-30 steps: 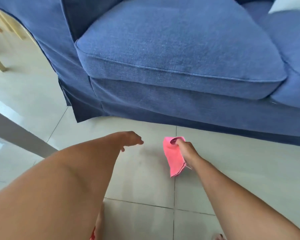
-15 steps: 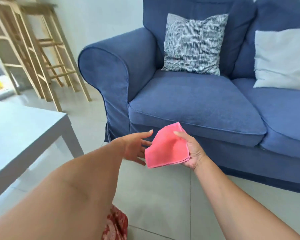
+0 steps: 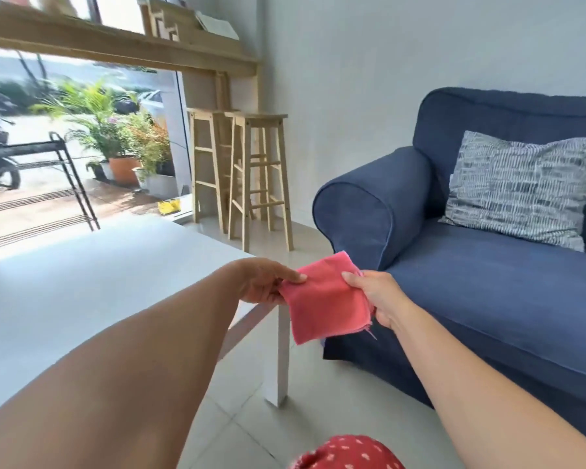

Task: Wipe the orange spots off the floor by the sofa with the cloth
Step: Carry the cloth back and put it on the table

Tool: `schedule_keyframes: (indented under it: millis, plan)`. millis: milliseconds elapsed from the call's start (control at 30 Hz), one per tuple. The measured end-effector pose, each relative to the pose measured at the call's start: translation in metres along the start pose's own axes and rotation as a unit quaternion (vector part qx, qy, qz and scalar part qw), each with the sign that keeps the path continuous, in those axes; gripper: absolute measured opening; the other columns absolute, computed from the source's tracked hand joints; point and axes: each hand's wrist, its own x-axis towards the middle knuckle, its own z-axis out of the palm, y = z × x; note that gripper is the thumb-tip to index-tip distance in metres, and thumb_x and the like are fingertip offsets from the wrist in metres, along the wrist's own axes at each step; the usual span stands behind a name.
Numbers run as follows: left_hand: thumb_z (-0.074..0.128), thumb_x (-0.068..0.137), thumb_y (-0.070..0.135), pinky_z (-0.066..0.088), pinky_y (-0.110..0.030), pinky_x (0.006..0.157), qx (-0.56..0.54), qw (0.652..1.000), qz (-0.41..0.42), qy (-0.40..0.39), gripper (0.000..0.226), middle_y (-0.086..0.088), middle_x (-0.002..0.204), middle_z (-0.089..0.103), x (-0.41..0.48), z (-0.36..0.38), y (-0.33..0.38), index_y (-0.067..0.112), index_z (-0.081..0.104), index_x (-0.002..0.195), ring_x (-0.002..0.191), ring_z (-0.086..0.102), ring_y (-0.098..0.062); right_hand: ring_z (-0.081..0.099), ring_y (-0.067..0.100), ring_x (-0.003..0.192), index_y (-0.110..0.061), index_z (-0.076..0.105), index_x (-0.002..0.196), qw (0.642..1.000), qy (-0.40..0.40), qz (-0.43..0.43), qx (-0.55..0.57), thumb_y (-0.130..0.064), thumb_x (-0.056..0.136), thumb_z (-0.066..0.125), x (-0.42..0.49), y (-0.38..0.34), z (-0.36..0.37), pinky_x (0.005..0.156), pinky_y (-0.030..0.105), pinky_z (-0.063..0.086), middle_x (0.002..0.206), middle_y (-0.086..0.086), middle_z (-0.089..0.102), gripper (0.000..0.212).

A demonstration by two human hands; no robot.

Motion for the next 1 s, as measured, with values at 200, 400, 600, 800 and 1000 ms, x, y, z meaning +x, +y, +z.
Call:
schedule_keyframes:
  millis: [200, 400, 600, 800, 1000]
  plan:
    - [0.066, 0.087, 0.006, 0.061, -0.029, 0.075, 0.026, 0.994, 0.030, 0.100, 0.045, -0.010, 0.093, 0.065, -0.061, -0.091, -0.016, -0.006, 0.055, 0.129, 0.081, 0.066, -0.019, 0.066, 0.026, 0.082, -0.010, 0.074, 0.081, 0.973, 0.000, -0.120, -0.195, -0.027, 0.079, 0.074, 0.031, -0.033, 0.114, 0.077, 0.037, 0.051, 0.082, 0.007, 0.073, 0.017]
    - [0.074, 0.080, 0.000, 0.059, -0.027, 0.055, 0.092, 0.964, 0.043, 0.245, 0.035, -0.013, 0.088, 0.068, -0.065, -0.130, -0.040, -0.002, 0.067, 0.114, 0.073, 0.067, -0.020, 0.062, 0.026, 0.076, -0.013, 0.067, 0.068, 0.941, 0.004, -0.158, -0.299, -0.027, 0.083, 0.070, 0.048, -0.033, 0.176, 0.064, 0.029, 0.040, 0.076, 0.009, 0.069, 0.021]
    - [0.082, 0.073, 0.011, 0.050, -0.027, 0.068, 0.287, 0.910, 0.015, 0.298, 0.035, -0.005, 0.090, 0.065, -0.049, -0.149, -0.042, 0.017, 0.074, 0.107, 0.079, 0.057, -0.016, 0.064, 0.024, 0.098, -0.024, 0.071, 0.096, 0.915, 0.012, -0.203, -0.347, -0.031, 0.081, 0.073, 0.067, -0.018, 0.199, 0.090, 0.038, 0.047, 0.100, 0.000, 0.073, 0.017]
    - [0.085, 0.070, 0.016, 0.053, -0.028, 0.065, 0.336, 0.895, 0.002, 0.294, 0.042, -0.007, 0.093, 0.063, -0.041, -0.155, -0.038, 0.022, 0.065, 0.106, 0.081, 0.061, -0.022, 0.047, 0.024, 0.117, -0.027, 0.064, 0.117, 0.826, 0.054, -0.300, -0.474, -0.033, 0.089, 0.063, 0.072, -0.005, 0.193, 0.095, 0.040, 0.032, 0.120, 0.002, 0.058, 0.028]
    - [0.080, 0.077, 0.019, 0.053, -0.029, 0.067, 0.387, 0.878, -0.059, 0.276, 0.036, -0.009, 0.095, 0.068, -0.041, -0.146, -0.031, 0.014, 0.074, 0.112, 0.082, 0.060, -0.021, 0.044, 0.021, 0.116, -0.033, 0.073, 0.103, 0.787, -0.008, -0.304, -0.537, -0.027, 0.098, 0.047, 0.068, -0.003, 0.192, 0.090, 0.040, 0.026, 0.117, -0.004, 0.061, 0.027]
